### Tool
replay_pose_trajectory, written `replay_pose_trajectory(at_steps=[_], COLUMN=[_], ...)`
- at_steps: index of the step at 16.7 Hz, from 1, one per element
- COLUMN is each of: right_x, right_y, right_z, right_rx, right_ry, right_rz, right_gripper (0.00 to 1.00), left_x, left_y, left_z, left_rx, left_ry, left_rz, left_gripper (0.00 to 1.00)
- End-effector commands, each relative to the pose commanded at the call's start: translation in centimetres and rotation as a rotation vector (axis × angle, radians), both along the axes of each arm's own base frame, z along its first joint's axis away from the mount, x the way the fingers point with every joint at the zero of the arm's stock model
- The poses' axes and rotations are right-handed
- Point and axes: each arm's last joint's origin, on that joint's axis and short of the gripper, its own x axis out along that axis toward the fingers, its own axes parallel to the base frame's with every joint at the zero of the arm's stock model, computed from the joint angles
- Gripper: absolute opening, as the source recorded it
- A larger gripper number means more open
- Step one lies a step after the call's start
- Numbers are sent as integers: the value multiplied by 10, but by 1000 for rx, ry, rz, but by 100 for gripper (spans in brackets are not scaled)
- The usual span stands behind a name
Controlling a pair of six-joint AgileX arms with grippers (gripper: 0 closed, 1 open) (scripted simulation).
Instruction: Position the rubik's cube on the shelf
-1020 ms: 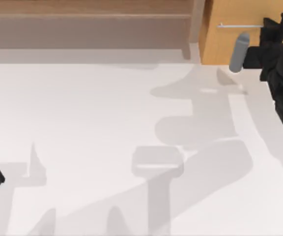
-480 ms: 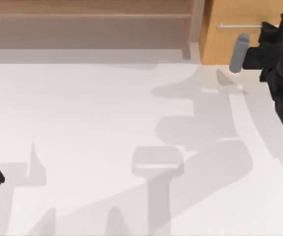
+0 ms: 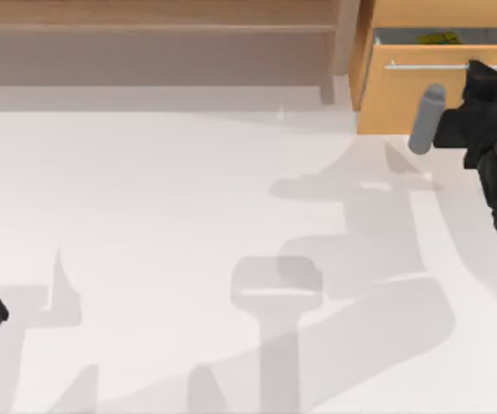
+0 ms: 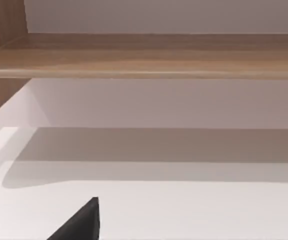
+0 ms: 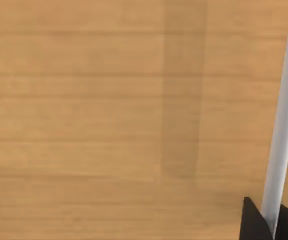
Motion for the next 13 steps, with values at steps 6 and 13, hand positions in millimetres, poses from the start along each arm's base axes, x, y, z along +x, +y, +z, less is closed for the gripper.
replay_pose_trajectory(at_steps=[6, 13], right_x=[-23, -58], right_y=[0, -1], right_z=[2, -2], right_rx=[1, -3], right_ry=[-5, 7], right_rz=[1, -4], right_gripper=[0, 0], left_x=[0, 0], left_y=[0, 0], left_z=[0, 0], left_rx=[0, 0], left_ry=[0, 0], left_rz=[0, 0], left_gripper=[100, 100])
